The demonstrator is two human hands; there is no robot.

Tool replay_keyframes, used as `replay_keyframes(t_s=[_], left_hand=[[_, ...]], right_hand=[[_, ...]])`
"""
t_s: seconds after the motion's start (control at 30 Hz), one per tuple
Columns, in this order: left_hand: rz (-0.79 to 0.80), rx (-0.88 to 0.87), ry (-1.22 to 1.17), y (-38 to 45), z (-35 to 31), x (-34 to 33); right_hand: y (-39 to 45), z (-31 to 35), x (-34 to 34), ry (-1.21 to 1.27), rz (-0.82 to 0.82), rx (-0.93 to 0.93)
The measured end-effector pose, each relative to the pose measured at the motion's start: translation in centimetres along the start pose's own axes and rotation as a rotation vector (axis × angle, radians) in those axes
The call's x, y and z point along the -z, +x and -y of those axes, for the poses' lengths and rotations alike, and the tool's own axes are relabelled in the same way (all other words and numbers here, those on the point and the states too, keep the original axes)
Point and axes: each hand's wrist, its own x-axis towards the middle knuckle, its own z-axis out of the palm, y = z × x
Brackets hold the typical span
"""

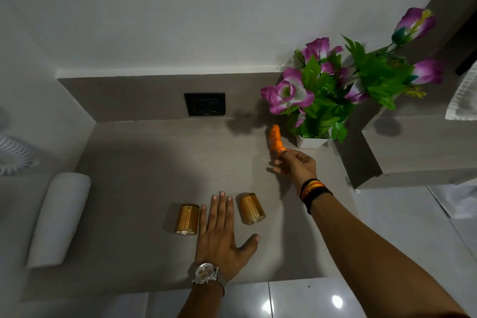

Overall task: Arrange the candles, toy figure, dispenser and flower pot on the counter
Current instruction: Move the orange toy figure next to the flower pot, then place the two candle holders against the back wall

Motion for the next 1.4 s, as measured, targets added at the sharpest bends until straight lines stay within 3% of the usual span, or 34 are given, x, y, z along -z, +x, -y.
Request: replay_keyframes(t_s=[0.2,0.3,0.4,0.57,0.87,1.07,1.23,1.4], left_hand=[[-0.013,-0.005,-0.003,0.0,0.0,-0.3],[-0.007,-0.004,-0.013,-0.1,0.0,-0.2],[-0.013,-0.008,-0.02,-0.1,0.0,-0.2],[0.002,-0.005,-0.026,-0.1,0.0,-0.2],[0.036,-0.048,-0.105,-1.9,0.3,0.5],[-0.015,-0.044,-0.171,-7.8,0.7,2.2],[-0.148,-0.018,-0.166,-8.5,6.1,5.0],[-0.041,0.033,-0.115,-3.6,13.5,6.2]], right_hand=[[-0.2,0.3,0.3,-0.004,0.012,-0.031],[-1.0,-0.2,0.7,-0.143,-0.06,-0.023],[-4.2,-1.5,1.1,-0.39,-0.095,0.089],[-10.9,-5.9,1.7,-0.538,-0.002,0.285],[-13.7,-9.1,1.2,-0.527,-0.031,0.213],[-14.5,-9.2,-0.5,-0.69,0.003,0.249],[-14.9,-9.0,-3.4,-0.997,0.015,0.296],[-14.4,-8.9,-4.7,-1.017,-0.033,0.314]])
